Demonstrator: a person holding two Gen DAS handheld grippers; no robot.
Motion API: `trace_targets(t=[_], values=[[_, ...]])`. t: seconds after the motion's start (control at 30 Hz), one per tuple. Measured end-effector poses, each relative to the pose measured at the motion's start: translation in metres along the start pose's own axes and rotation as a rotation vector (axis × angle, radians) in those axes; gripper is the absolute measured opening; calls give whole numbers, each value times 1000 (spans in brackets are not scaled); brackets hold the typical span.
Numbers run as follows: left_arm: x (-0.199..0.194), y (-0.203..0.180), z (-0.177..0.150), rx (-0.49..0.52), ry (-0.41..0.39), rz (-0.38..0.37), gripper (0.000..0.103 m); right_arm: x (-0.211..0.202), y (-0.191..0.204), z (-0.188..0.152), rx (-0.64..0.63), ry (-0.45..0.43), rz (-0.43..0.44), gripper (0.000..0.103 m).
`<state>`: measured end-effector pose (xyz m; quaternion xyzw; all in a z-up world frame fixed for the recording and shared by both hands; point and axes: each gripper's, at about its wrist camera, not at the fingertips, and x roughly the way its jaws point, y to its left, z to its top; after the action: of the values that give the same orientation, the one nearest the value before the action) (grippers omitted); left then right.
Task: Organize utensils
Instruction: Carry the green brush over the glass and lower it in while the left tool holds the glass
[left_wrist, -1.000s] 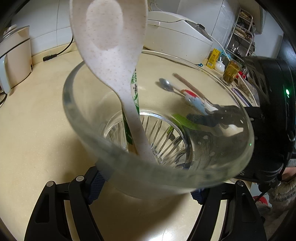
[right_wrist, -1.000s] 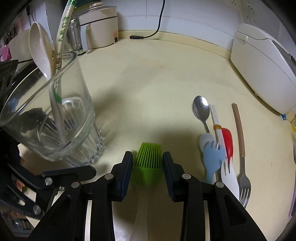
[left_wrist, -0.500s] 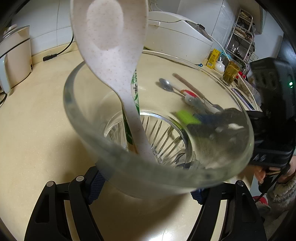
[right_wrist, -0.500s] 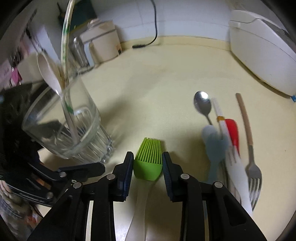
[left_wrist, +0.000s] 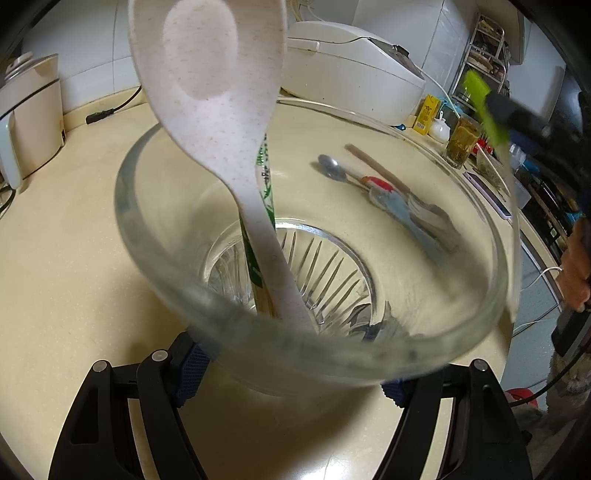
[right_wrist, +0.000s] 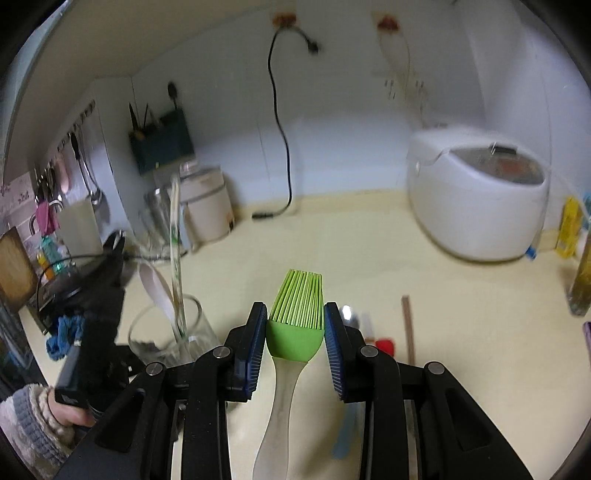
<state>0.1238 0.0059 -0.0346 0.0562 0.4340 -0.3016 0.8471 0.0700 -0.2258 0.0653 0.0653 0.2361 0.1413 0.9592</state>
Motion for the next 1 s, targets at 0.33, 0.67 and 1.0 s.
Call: trace_targets(t=[0.33,0.67,1.0], values=[[1,-2,0,0,0,1,79,-11,-5,1,14,-18,-3,31],[2,1,-1,-6,-2,-7,79,-16,-6,9,41,-46,5,31],[2,1,-1,-4,-2,-4,79,-31,-22,19,40,-89,-93,31]])
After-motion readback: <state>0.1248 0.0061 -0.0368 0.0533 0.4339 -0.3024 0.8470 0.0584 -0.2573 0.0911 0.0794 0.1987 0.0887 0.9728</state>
